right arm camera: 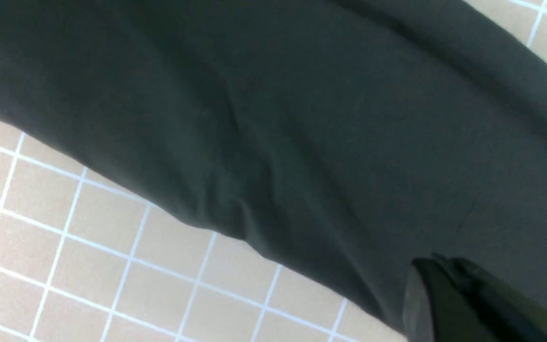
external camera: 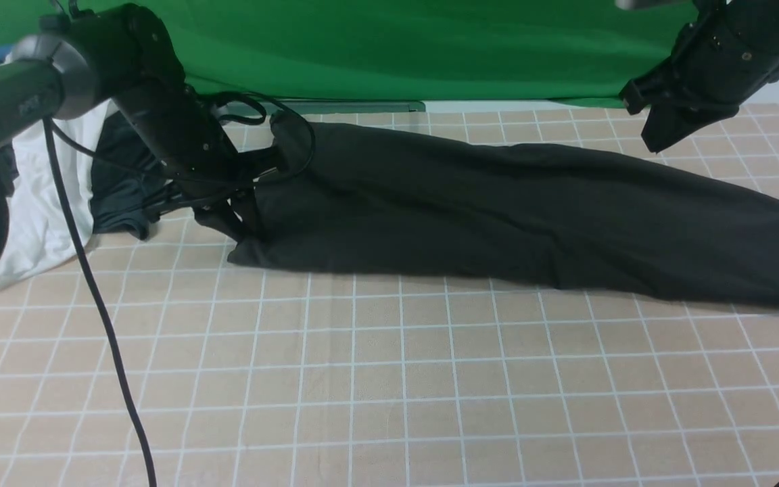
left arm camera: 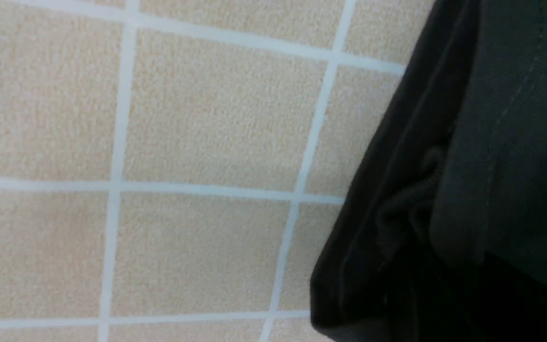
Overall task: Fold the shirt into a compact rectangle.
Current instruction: 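Pull the folded dark garment lengthwise by its ends to straighten it flat on the table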
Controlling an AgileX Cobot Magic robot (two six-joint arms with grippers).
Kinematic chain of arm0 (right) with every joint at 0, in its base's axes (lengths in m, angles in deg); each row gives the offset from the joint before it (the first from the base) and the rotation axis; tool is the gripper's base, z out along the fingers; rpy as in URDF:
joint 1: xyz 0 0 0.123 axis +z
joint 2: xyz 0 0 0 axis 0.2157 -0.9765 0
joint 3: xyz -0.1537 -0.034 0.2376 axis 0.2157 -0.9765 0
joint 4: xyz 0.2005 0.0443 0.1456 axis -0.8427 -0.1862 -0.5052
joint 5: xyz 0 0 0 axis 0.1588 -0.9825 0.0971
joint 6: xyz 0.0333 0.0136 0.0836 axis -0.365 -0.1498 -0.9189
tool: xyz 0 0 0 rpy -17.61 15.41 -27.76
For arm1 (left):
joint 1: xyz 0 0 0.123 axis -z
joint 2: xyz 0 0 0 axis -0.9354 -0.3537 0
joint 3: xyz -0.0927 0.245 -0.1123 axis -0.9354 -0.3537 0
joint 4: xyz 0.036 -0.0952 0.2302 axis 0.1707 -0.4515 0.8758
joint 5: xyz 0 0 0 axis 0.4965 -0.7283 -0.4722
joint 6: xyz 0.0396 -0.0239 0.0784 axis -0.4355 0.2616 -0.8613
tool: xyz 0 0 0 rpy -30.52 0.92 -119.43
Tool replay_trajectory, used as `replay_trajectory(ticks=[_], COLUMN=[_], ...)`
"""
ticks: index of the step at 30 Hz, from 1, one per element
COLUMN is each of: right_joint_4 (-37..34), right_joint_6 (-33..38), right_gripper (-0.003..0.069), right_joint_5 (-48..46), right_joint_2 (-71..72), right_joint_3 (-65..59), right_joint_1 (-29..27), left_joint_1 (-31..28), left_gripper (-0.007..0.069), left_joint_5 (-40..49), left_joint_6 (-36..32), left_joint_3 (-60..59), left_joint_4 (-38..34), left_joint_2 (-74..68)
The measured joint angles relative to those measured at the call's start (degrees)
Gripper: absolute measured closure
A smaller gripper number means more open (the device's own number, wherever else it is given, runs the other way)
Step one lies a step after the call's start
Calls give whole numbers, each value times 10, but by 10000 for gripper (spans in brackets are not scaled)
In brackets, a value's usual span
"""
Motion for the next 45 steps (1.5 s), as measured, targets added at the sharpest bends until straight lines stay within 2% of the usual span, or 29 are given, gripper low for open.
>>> replay_trajectory(ticks=[10, 13, 18, 24, 28, 34, 36, 38, 41, 44, 45], right_joint_4=[3, 3, 5, 3, 3, 3, 3, 3, 3, 3, 3], right_joint_6=[6, 11, 20, 20, 13, 9, 10, 10, 9, 9, 9], right_gripper=[631, 631, 634, 627, 557, 206, 119, 88, 95, 148, 200], right_joint_5=[-4, -3, -8, 9, 50, 78, 91, 107, 136, 159, 163], right_joint_2=[24, 63, 130, 122, 83, 7, -8, -25, -49, -71, -79], right_joint_3=[-8, -51, -158, -201, -201, -201, -201, -201, -201, -201, -201], right_joint_1=[-13, -32, -92, -180, -215, -253, -257, -257, -257, -257, -257], left_joint_1=[1, 1, 1, 1, 1, 1, 1, 1, 1, 1, 1], left_gripper=[575, 575, 575, 575, 575, 575, 575, 575, 575, 575, 575], left_joint_5=[4, 7, 9, 6, -6, -13, -16, -17, -18, -20, -20], left_joint_6=[10, 20, 25, 26, 26, 29, 29, 29, 29, 29, 29], left_joint_3=[-120, -158, -221, -246, -247, -247, -247, -247, -247, -247, -247], left_joint_4=[28, 47, 56, 58, 59, 60, 61, 62, 64, 65, 67], left_joint_2=[68, 95, 141, 158, 158, 158, 158, 158, 158, 158, 158])
